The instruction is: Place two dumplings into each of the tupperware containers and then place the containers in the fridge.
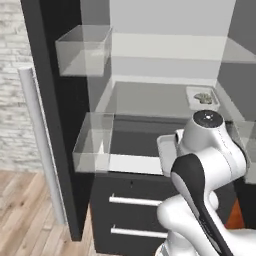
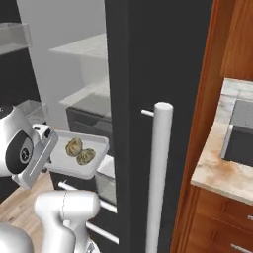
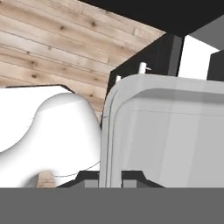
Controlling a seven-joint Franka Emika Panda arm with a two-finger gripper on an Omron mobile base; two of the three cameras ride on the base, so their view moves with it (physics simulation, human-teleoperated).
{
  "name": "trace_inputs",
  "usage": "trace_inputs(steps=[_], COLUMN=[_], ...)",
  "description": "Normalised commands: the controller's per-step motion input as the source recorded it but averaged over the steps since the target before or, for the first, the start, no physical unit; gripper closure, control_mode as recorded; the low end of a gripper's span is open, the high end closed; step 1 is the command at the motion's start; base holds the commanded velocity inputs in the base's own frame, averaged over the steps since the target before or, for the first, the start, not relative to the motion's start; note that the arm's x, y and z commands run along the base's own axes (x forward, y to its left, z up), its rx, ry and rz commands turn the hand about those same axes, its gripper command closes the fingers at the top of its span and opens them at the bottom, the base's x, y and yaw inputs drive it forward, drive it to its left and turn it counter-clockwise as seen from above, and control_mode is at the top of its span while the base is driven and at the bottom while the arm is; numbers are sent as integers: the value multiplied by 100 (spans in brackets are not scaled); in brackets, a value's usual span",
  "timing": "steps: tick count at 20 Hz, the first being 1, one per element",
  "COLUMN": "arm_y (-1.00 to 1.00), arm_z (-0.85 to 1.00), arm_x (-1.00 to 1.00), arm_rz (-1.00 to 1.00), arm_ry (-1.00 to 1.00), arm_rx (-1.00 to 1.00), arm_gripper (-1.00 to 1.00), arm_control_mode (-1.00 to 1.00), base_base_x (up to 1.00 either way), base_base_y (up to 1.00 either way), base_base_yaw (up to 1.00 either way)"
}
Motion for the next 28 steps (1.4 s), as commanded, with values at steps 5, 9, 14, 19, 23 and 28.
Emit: trace_inputs(steps=[5, 9, 14, 19, 23, 28], arm_y=[0, 0, 17, -11, -14, 21], arm_z=[0, 0, 0, 7, 2, 0], arm_x=[0, 0, 21, 89, 70, 91], arm_rz=[0, 0, -11, 18, 68, 62], arm_ry=[0, 0, 1, 14, 4, -1], arm_rx=[0, 0, -3, 3, 6, 0], arm_gripper=[100, 100, 100, 100, 100, 100], arm_control_mode=[100, 100, -100, -100, -100, -100], base_base_x=[66, 3, 24, 0, 0, 0], base_base_y=[45, -9, 17, 0, 0, 0], base_base_yaw=[-48, -72, -26, 0, 0, 0])
